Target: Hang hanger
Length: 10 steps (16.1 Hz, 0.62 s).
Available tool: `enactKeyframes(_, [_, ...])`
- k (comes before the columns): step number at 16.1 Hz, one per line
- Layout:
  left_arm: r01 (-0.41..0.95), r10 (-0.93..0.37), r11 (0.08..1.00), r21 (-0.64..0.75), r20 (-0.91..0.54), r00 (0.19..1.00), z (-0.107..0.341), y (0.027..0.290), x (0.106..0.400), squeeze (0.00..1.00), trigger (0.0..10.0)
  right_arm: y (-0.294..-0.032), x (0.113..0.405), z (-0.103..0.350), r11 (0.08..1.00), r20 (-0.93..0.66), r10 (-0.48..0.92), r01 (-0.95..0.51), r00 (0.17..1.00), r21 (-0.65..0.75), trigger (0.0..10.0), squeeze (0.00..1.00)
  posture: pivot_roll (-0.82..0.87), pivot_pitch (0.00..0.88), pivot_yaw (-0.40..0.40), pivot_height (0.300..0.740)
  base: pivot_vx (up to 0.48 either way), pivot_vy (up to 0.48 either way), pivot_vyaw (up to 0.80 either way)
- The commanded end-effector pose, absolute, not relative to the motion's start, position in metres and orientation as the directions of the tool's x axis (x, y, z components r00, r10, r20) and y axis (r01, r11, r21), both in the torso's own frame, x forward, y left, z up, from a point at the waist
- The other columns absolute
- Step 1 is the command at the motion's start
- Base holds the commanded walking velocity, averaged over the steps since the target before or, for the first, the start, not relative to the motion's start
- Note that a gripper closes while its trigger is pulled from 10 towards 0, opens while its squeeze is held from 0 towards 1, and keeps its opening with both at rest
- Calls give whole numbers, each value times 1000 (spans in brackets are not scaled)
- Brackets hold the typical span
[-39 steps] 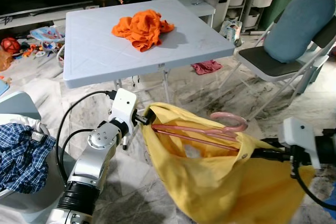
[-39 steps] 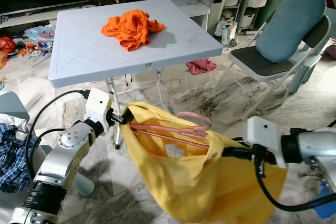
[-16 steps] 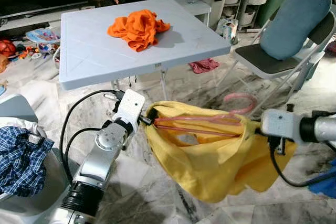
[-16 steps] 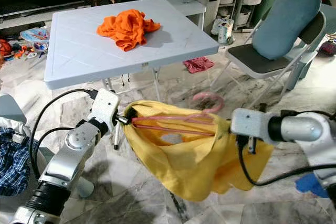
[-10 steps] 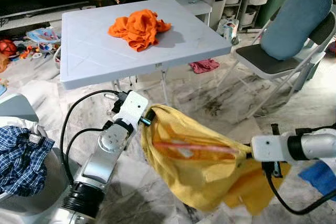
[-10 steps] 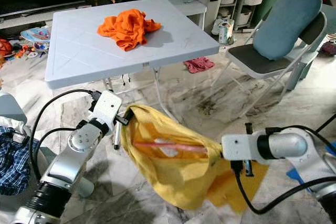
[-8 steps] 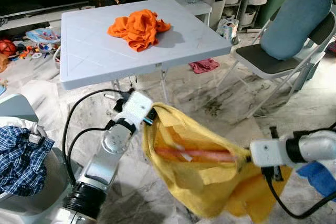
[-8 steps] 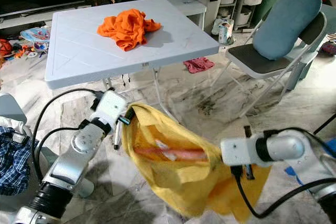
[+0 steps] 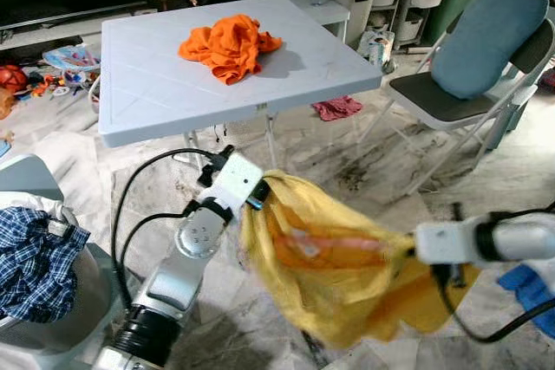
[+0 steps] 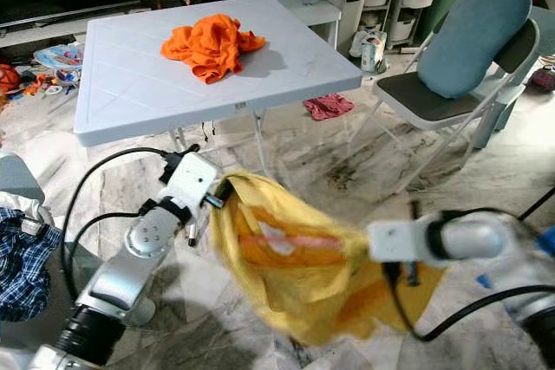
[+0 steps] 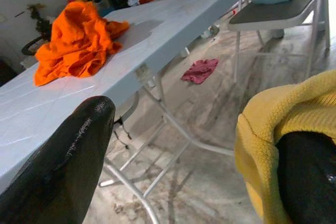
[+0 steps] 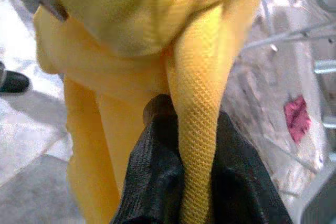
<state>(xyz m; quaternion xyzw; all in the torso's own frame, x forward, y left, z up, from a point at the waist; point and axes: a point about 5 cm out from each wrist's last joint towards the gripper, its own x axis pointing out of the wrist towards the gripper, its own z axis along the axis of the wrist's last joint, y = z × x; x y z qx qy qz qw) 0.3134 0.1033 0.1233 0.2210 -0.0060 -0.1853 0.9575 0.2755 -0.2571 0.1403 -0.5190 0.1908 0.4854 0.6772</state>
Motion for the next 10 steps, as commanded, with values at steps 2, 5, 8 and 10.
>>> enactKeyframes(2, [324,-326,839,436,-73,943,123,120,316,0,10000,-292,286,172,76,-719,358,-786,595,-613,10000,0,-117,0,5,740,0,0,0])
enactKeyframes(5, [335,-316,832,442,-118,941,114,130,315,0,10000,-309,289,201,162,-660,379,-749,648,-642,10000,0,-115,0,5,740,0,0,0])
enactKeyframes(8, [347,-313,828,440,-151,938,110,139,317,0,10000,-312,274,228,242,-613,540,-804,576,-543,10000,0,-126,0,6,740,0,0,0])
enactKeyframes(10, [352,-317,825,441,-154,936,111,140,318,0,10000,-312,266,244,265,-586,614,-838,528,-478,10000,0,-136,0,10,740,0,0,0])
